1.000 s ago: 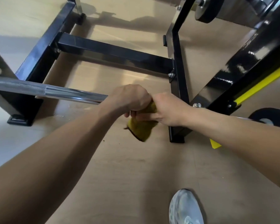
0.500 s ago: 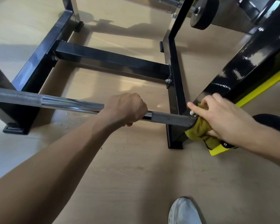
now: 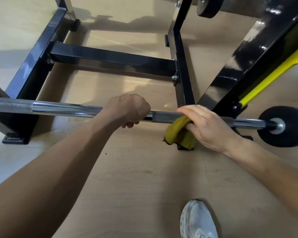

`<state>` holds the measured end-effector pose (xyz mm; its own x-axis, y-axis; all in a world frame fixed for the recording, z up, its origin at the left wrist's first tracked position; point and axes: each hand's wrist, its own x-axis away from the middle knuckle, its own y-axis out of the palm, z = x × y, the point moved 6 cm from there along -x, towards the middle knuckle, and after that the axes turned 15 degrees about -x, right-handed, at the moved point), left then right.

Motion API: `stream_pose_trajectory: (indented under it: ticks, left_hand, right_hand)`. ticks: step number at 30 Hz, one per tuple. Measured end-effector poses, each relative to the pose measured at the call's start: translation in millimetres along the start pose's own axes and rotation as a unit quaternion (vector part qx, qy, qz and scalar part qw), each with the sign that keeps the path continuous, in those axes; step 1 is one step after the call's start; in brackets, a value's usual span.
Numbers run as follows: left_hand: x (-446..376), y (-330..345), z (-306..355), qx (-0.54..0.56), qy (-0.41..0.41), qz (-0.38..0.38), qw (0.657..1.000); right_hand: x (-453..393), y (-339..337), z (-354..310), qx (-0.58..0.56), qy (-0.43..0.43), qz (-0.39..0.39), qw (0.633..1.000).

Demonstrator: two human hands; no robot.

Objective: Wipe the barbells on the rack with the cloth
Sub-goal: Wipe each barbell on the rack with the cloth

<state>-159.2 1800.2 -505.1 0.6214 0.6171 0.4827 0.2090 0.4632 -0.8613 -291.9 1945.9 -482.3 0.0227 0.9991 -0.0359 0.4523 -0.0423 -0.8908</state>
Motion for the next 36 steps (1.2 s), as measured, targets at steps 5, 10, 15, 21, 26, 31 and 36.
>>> stream_pose_trajectory:
  ticks: [5,10,15,21,26,31,36]
  left_hand:
    - [1,0,5,0.014,0.0,-0.022,1.0]
    - [2,0,-3,0.021,-0.026,0.009,0.999]
    - [5,-4,-3,-0.004,-0.033,0.055,0.998]
    - [0,-2,2,-0.014,-0.035,0.019,0.999]
    - [1,-2,-2,-0.001,0.002,0.038,0.999]
    - [2,-3,-6,-0.019,-0.024,0.066,0.997]
    - [1,-5,-2,-0.004,-0.041,0.115,0.993]
  right_hand:
    - [-55,32,-53,-0.023,-0.013,-0.061,0.998]
    - [-19,4,-9,0.024,0.032,-0.094,0.995]
    - [23,-24,45,0.138,0.082,-0.059,0.985]
    - [-19,-1,3,0.074,0.02,-0.069,0.995]
    - [-58,28,-36,-0.027,-0.047,-0.11,0.992]
    - [9,-23,36,0.096,0.032,-0.1,0.99]
    - [-8,-15,28,0.141,0.028,-0.03,0.989]
